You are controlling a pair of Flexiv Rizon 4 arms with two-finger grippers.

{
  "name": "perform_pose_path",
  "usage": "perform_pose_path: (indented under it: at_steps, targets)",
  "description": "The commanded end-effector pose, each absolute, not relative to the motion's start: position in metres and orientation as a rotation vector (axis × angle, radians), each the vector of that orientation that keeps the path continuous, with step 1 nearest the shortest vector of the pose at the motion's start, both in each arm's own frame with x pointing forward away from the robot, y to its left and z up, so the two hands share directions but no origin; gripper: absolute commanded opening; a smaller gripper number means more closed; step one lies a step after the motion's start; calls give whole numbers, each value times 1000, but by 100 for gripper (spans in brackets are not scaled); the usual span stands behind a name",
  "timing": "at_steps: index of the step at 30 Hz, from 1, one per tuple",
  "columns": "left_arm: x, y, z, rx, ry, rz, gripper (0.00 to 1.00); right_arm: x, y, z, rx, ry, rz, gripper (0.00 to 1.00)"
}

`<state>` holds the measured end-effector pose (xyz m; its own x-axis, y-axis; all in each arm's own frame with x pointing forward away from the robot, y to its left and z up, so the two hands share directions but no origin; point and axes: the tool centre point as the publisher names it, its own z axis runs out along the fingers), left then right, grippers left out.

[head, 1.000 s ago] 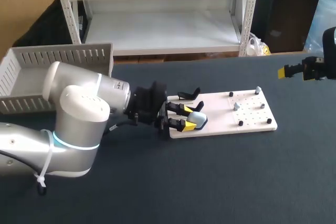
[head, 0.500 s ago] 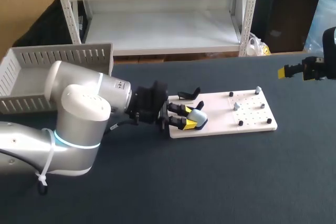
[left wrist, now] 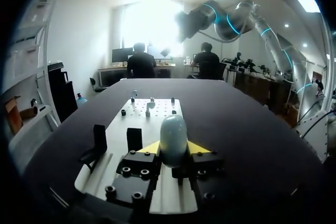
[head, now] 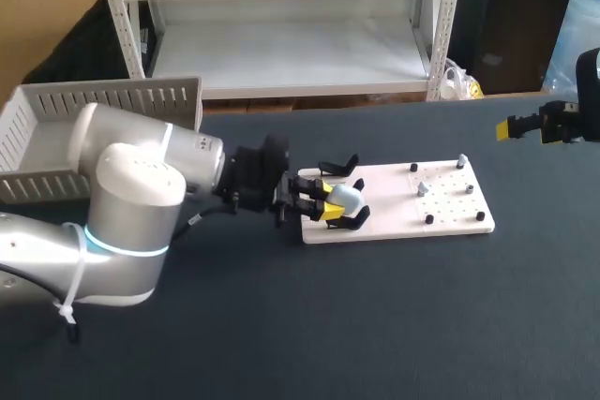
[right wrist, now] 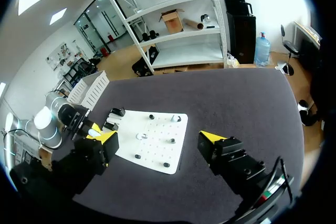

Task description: Pick up each earbud case from the left stands, insert the matching earbuds, close the lid, and place the case in the box.

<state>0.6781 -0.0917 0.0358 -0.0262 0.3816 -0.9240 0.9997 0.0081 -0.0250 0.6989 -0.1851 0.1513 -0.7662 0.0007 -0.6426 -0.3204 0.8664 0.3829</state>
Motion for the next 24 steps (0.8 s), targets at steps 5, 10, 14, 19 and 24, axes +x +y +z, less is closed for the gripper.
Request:
perform_pose_path:
  at_steps: [5, 10, 14, 19, 24]
  targets:
    - [666, -75, 63, 1470, 1448, -1079, 0, 700, -186, 150, -234, 2373, 642, 100]
    - [654, -77, 81, 1465, 1402, -1138, 0, 700, -186, 150, -234, 2373, 642, 100]
    - [645, -81, 95, 1450, 1373, -1173, 0, 700, -186, 150, -234, 2373, 642, 100]
    - [640, -82, 103, 1436, 1364, -1194, 0, 700, -186, 150, -234, 2373, 642, 100]
    - [640, -82, 103, 1436, 1364, -1194, 0, 700, -186, 150, -234, 2373, 642, 100]
